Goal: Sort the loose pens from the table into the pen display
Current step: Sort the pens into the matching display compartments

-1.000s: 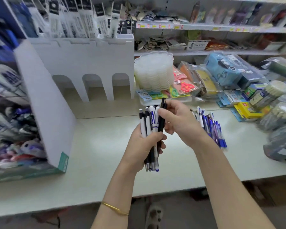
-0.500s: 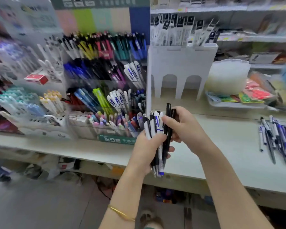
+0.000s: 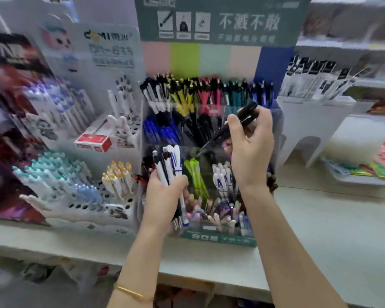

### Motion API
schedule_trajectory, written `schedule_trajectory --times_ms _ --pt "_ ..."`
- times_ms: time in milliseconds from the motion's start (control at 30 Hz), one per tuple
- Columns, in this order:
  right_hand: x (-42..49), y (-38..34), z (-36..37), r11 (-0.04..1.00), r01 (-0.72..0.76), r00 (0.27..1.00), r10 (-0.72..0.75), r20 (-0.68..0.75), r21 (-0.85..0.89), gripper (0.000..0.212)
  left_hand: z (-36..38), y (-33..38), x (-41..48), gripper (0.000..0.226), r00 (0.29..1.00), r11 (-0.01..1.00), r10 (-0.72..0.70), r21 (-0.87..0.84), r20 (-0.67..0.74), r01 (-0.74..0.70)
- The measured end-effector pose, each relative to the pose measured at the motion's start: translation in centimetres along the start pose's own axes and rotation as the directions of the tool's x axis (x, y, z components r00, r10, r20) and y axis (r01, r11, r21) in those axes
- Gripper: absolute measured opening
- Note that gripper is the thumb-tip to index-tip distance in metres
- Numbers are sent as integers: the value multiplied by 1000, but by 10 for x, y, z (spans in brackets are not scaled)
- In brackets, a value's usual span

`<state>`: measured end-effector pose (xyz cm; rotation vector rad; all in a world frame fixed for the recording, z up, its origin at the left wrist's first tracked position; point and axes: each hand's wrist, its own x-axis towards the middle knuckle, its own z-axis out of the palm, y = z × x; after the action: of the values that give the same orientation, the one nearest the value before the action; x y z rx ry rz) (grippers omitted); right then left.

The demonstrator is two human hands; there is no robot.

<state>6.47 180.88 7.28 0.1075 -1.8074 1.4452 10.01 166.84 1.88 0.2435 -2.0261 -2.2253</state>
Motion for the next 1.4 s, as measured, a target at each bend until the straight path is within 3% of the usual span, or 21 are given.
schedule_trajectory --times_ms 167,433,600,700,767,833,933,1000,1067,1100,1133,1167,1233,1267,1400 --pt "15 14 41 966 139 990 -142 1 -217 22 -18 12 52 14 982 999 0 -52 191 10" --pt "31 26 51 916 134 991 -130 36 -378 24 -18 16 80 27 875 964 -9 -227 484 135" --pt "30 32 62 795 276 960 -202 192 -540 57 -20 12 85 14 818 956 32 -257 574 144" --pt "27 43 69 682 403 915 -321 246 -611 35 -23 8 87 14 792 968 56 -227 608 107" --pt "22 52 69 666 413 911 -296 289 -621 22 -24 6 88 24 771 977 82 -206 631 64" --pt "16 59 67 651 413 910 -272 313 -636 19 -25 5 88 34 757 981 119 -195 642 11" --pt "12 61 64 670 417 908 -281 309 -614 30 -25 4 86 42 757 985 137 -171 639 -34" --pt "15 48 60 801 313 948 -232 217 -511 27 -26 6 84 38 743 986 146 -155 653 -58" --pt "22 30 51 975 14 981 29 191 -222 20 -25 10 82 32 724 987 159 -133 672 -93" --pt "26 21 46 980 -200 933 193 302 -7 18 -25 12 82 29 712 986 164 -123 683 -109" --pt "30 14 40 912 -389 839 290 460 134 20 -25 13 82 25 694 986 168 -111 700 -126" --pt "33 10 35 854 -496 736 317 599 158 23 -25 13 82 23 673 985 169 -103 720 -137" --pt "37 8 29 843 -532 585 298 754 80 24 -24 13 83 24 648 989 146 -87 748 -123" --pt "39 9 27 844 -535 543 299 785 49 24 -23 12 84 26 640 991 128 -79 758 -105" --pt "47 12 24 788 -616 463 349 815 13 19 -18 11 83 33 607 998 65 -67 792 -20"
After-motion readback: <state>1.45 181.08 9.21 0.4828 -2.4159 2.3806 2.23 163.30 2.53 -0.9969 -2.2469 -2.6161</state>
